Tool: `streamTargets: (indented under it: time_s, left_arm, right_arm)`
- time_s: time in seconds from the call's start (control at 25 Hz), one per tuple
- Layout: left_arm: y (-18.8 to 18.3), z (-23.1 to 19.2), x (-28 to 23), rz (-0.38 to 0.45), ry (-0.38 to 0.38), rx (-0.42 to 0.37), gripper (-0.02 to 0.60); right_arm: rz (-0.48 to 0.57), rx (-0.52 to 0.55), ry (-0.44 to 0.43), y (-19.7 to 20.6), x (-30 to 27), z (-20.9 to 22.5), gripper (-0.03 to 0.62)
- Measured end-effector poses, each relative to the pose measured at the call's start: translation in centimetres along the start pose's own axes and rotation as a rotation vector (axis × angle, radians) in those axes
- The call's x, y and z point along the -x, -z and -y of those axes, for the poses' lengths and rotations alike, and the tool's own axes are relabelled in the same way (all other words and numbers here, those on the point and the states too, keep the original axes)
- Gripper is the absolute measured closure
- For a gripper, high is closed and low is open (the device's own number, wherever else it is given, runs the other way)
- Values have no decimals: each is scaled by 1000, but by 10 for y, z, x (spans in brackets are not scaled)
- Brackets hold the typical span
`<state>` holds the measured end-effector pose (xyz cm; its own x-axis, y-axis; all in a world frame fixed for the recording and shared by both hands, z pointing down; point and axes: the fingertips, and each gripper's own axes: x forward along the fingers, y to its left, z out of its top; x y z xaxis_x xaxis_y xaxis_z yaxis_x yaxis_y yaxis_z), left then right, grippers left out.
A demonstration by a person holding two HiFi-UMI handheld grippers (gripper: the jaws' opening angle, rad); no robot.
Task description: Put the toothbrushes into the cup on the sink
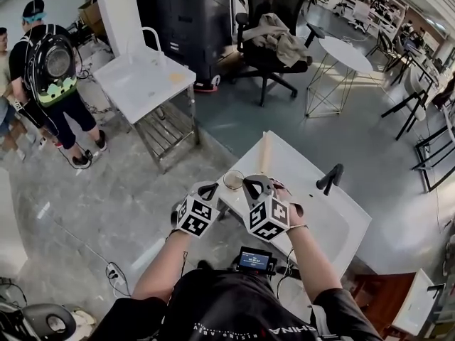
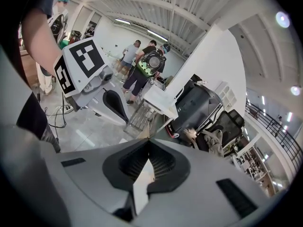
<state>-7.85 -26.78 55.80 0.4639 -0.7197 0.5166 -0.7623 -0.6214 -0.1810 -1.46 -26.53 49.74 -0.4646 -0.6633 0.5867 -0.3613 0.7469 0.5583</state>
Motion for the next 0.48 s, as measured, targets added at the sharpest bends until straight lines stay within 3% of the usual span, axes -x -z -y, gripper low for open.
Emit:
streamTargets:
  time_s: [0.48]
  left_arm:
    - [5, -5, -4, -22, -12, 4, 577]
  right_arm:
    - [6, -5, -60, 4, -21, -9, 582]
